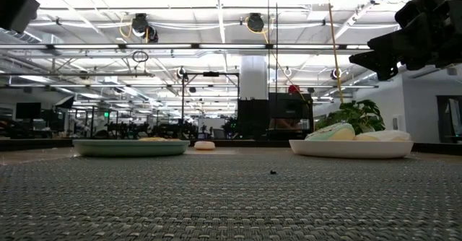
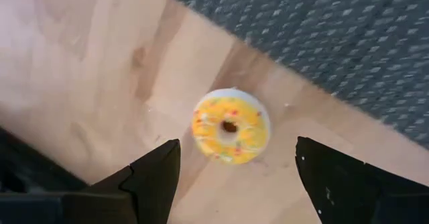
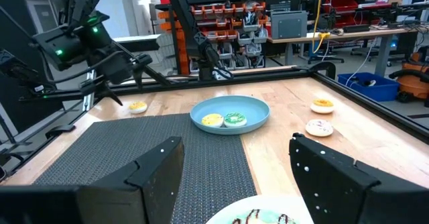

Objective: Pick & Place donuts
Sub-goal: Put the small yellow donut on the blue plate

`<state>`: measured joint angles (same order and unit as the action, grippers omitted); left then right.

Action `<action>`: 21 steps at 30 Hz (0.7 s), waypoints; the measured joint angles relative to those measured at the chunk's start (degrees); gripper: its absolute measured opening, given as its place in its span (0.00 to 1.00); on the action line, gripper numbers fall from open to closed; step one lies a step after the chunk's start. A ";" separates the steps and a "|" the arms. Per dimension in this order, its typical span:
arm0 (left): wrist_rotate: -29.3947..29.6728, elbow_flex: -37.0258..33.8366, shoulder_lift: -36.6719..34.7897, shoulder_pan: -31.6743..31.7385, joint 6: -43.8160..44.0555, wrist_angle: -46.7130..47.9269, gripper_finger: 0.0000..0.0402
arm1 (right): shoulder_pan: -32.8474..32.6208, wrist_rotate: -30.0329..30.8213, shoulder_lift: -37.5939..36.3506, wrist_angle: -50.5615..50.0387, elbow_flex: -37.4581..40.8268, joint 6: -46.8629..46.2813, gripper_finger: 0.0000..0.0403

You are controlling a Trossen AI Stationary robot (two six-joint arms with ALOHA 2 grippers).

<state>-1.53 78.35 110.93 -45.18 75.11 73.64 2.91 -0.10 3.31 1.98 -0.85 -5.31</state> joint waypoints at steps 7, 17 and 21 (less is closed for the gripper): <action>0.10 -1.41 -0.57 -0.63 -1.54 -0.57 0.73 | -0.01 0.00 0.00 0.00 -0.01 0.01 0.62; 4.79 -22.22 -18.58 -3.21 10.71 -21.71 0.73 | 0.01 -0.02 -0.02 0.00 0.01 0.01 0.62; 5.43 -25.75 -22.09 -3.26 10.25 -27.97 0.73 | 0.00 0.00 0.00 0.00 0.00 -0.01 0.62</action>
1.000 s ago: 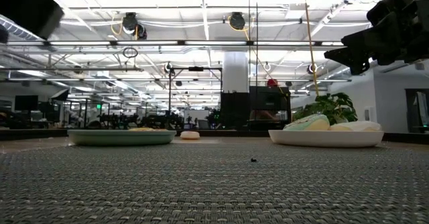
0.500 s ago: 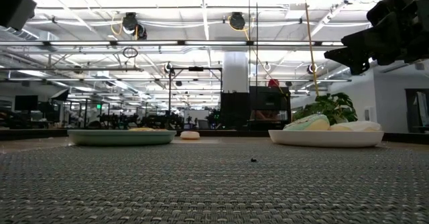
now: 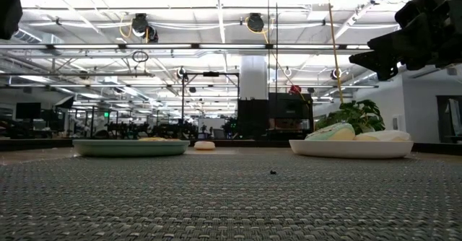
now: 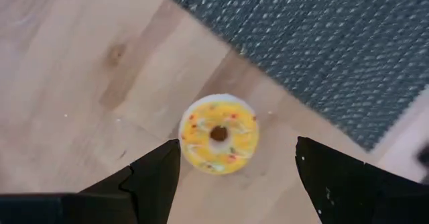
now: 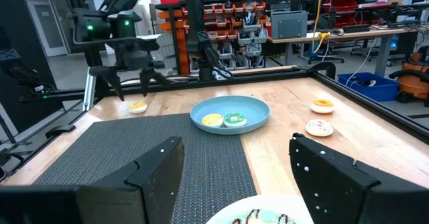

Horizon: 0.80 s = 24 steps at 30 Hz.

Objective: Pick & Place donuts
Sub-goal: Put the small yellow donut on the blue plate

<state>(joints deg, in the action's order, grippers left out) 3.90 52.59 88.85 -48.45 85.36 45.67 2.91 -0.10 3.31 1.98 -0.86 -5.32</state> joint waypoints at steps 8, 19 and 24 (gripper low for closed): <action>-1.19 -2.69 0.05 -0.07 2.04 -0.66 0.73 | 0.00 0.00 -0.02 0.00 -0.01 0.00 0.62; -0.85 -3.27 2.90 -0.11 1.87 -5.56 0.73 | 0.00 0.00 0.00 0.00 -0.01 0.02 0.62; -4.49 -3.00 6.54 -0.13 1.42 -4.99 0.73 | 0.00 -0.01 0.00 0.00 0.01 0.02 0.62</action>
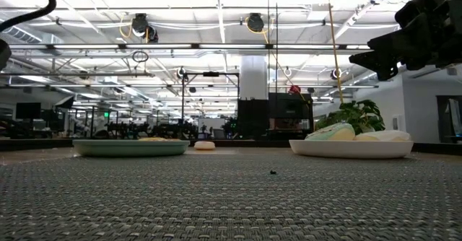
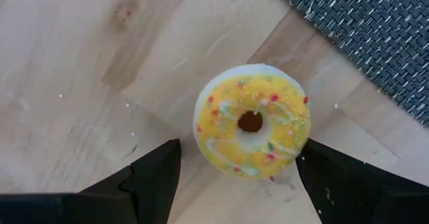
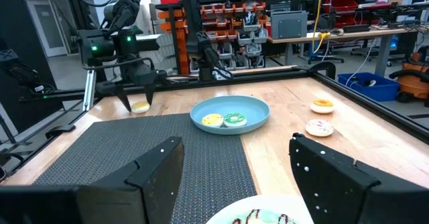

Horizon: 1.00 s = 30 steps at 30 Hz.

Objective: Pick & Place donuts
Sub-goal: Put the small yellow donut on the blue plate

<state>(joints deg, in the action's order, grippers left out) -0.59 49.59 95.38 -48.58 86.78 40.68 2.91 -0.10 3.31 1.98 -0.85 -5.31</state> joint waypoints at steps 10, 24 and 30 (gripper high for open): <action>2.72 -0.14 0.51 -0.05 -0.69 -0.10 0.73 | 0.01 0.01 0.00 0.00 0.00 -0.02 0.62; 6.99 -0.24 0.62 -0.02 0.11 -0.65 0.73 | 0.00 0.01 0.00 0.00 0.00 0.00 0.62; 9.23 -0.27 0.64 0.00 -0.06 -1.13 0.73 | 0.01 0.01 0.00 0.00 -0.02 0.00 0.62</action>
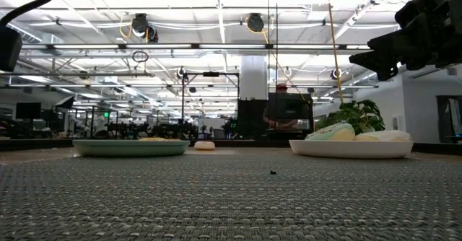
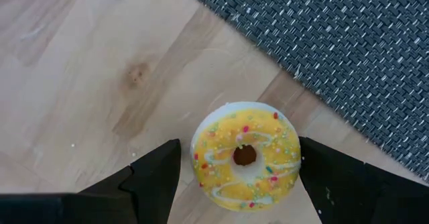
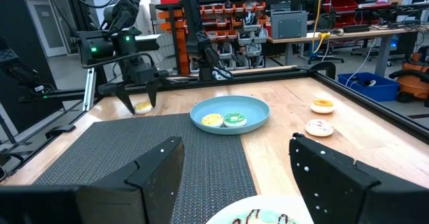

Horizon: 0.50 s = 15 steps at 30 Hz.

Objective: Pick & Place donuts
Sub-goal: Put the small yellow donut on the blue plate

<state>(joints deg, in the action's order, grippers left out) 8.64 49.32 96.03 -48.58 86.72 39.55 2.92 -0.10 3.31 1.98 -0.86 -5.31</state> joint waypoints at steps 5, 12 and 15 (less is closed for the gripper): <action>-0.52 0.00 0.02 0.02 0.00 -0.07 0.73 | 0.00 0.00 0.00 0.00 0.00 -0.01 0.62; -0.59 -0.04 0.02 0.02 -0.03 0.19 0.63 | -0.02 0.00 0.00 0.00 0.00 -0.01 0.62; 0.17 -0.04 0.02 0.04 -0.03 0.15 0.53 | -0.01 0.00 -0.02 0.00 0.01 0.00 0.62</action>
<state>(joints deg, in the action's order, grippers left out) 8.82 49.28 96.05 -48.53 86.69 39.70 2.91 -0.10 3.29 1.98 -0.85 -5.31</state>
